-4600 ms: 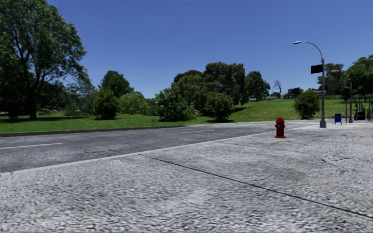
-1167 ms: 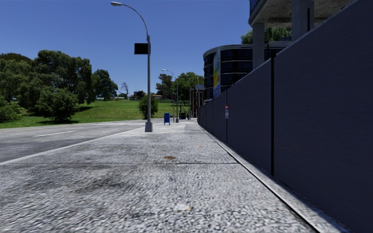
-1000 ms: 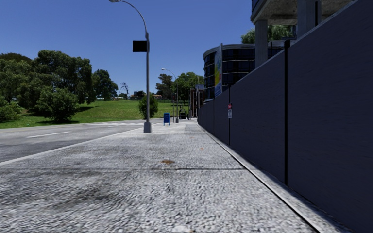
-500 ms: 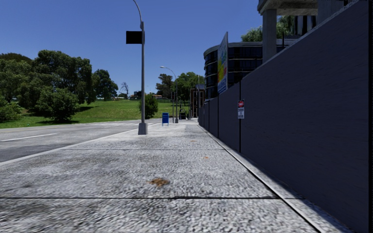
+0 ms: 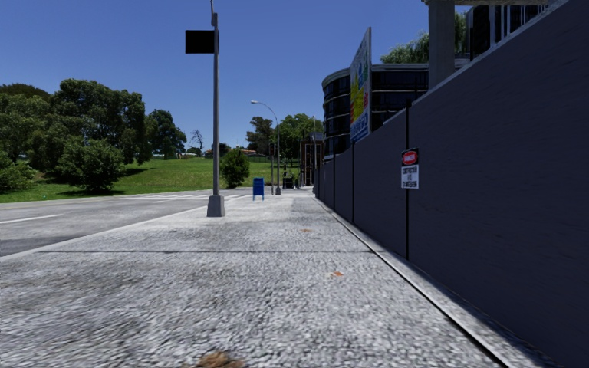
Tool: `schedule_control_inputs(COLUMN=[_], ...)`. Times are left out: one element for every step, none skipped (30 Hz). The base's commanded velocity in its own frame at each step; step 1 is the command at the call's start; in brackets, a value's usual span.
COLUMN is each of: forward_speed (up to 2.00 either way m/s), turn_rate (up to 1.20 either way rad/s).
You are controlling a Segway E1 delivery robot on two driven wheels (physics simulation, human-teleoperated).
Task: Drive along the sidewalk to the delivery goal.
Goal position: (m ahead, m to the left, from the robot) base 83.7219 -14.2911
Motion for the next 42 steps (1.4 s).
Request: schedule_control_inputs(forward_speed=[2.00, 2.00, 2.00, 2.00, 2.00, 2.00, 2.00, 2.00, 2.00, 2.00, 2.00, 2.00, 2.00, 2.00, 2.00, 2.00, 2.00, 2.00, 2.00, 2.00, 2.00, 2.00, 2.00, 2.00, 2.00, 2.00, 2.00, 2.00, 2.00, 2.00, 2.00, 2.00, 2.00, 2.00, 2.00, 2.00, 2.00, 2.00, 2.00, 2.00, 2.00, 2.00], turn_rate=[0.00, 0.00, 0.00, 0.00, 0.00, 0.00, 0.00, 0.00, 0.00, 0.00, 0.00, 0.00, 0.00, 0.00, 0.00, 0.00, 0.00, 0.00, 0.00, 0.00, 0.00, 0.00, 0.00, 0.00, 0.00, 0.00, 0.00, 0.00, 0.00, 0.00, 0.00, 0.00, 0.00, 0.00, 0.00, 0.00, 0.00, 0.00, 0.00, 0.00, 0.00, 0.00])
